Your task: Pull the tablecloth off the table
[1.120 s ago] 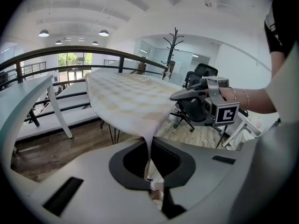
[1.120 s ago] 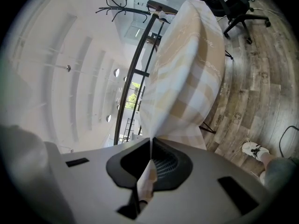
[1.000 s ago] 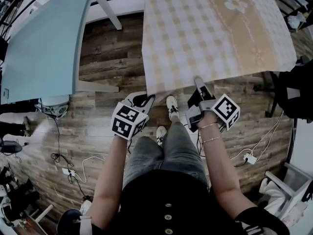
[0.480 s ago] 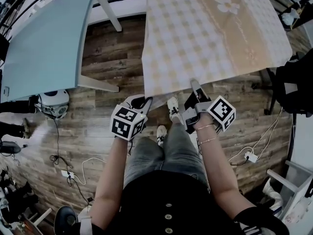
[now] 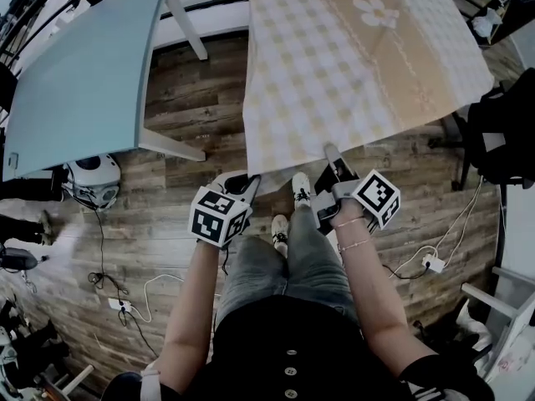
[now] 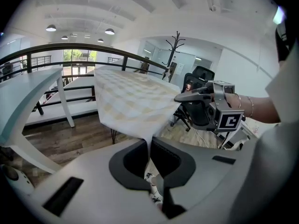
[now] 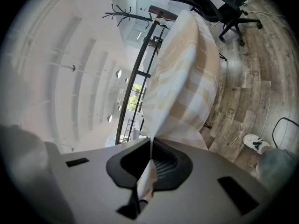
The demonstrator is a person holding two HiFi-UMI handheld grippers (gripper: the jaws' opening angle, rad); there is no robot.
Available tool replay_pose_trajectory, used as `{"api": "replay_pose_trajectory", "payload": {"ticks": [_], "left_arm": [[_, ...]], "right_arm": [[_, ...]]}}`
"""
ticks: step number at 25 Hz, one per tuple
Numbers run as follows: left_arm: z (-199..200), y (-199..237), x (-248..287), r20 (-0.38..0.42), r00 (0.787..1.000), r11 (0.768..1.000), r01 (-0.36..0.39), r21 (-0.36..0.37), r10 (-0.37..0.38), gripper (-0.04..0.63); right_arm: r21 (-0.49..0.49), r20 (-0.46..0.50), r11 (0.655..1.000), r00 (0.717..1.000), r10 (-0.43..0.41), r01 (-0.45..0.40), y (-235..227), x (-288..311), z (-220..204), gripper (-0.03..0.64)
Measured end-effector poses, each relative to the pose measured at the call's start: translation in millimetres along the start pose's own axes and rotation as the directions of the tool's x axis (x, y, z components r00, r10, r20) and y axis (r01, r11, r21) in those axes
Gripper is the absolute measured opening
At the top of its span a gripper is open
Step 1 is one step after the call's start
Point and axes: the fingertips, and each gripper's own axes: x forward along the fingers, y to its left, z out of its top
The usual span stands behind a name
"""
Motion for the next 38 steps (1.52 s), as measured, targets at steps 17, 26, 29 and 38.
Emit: {"api": "replay_pose_trajectory", "payload": {"ticks": [17, 26, 29, 38], "left_arm": [[3, -20, -19, 0.043, 0.999, 0.999, -0.016, -0.029, 0.017, 0.017], [-36, -63, -32, 0.070, 0.997, 0.999, -0.040, -0.007, 0.040, 0.018], [-42, -75, -37, 0.073, 0.997, 0.999, -0.039, -0.003, 0.039, 0.018], [-48, -95, -54, 0.118, 0.991, 0.998, -0.069, 0.000, 0.069, 0.018]], "right_arm": [[-0.041, -0.038, 0.999, 0.999, 0.009, -0.011, 15, -31, -4, 0.028], [-0.053, -0.049, 0.998, 0.998, 0.028, -0.031, -9, -82, -23, 0.028], [-0.050, -0.056, 0.998, 0.998, 0.039, -0.041, -11, -94, -26, 0.028], [-0.038, -0.042, 0.997, 0.997, 0.071, -0.073, -11, -117, -32, 0.028]]}}
